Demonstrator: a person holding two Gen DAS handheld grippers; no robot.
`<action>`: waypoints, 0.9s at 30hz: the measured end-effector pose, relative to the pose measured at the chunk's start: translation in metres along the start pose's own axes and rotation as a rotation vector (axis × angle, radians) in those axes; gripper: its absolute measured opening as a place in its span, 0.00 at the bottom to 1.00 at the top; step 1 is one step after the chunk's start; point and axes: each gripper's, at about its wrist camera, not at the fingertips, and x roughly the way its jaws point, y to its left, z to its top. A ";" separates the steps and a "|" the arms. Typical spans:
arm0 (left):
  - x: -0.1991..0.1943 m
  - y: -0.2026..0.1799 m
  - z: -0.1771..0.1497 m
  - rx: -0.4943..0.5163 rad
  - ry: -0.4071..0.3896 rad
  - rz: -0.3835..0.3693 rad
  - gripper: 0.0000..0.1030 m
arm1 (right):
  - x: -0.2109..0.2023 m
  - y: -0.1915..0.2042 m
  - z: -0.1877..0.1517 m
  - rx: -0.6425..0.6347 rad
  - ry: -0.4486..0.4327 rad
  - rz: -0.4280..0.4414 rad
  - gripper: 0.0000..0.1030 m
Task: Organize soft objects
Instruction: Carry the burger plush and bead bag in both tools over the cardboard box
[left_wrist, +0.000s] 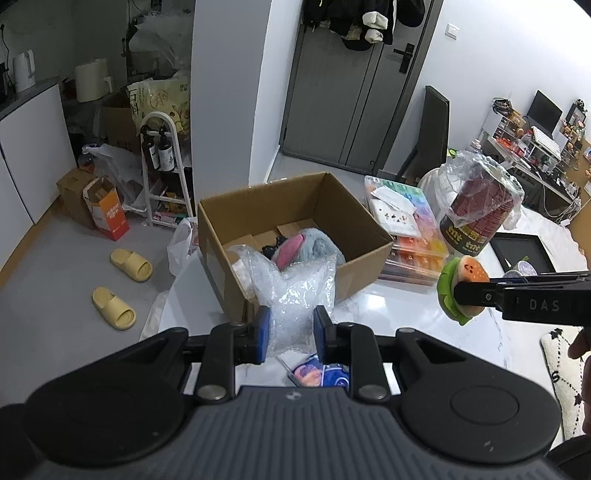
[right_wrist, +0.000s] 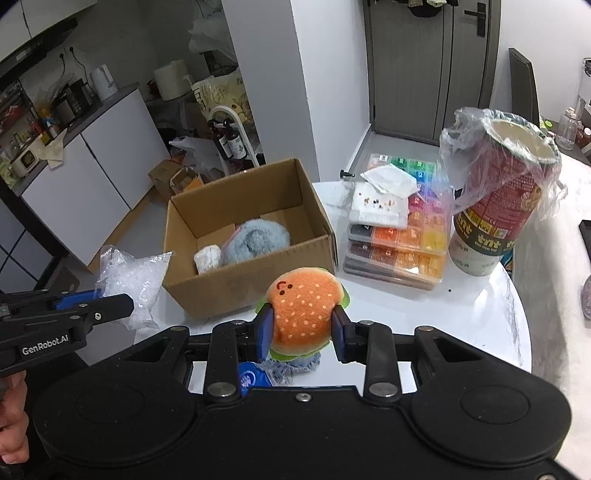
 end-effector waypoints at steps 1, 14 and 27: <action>0.001 0.000 0.001 0.002 -0.001 0.001 0.23 | 0.000 0.001 0.001 -0.002 -0.003 0.002 0.31; 0.015 0.013 0.025 0.002 -0.016 0.030 0.23 | 0.012 0.019 0.026 -0.022 -0.034 0.034 0.31; 0.051 0.025 0.054 -0.007 -0.005 0.054 0.23 | 0.047 0.022 0.055 -0.018 -0.033 0.047 0.31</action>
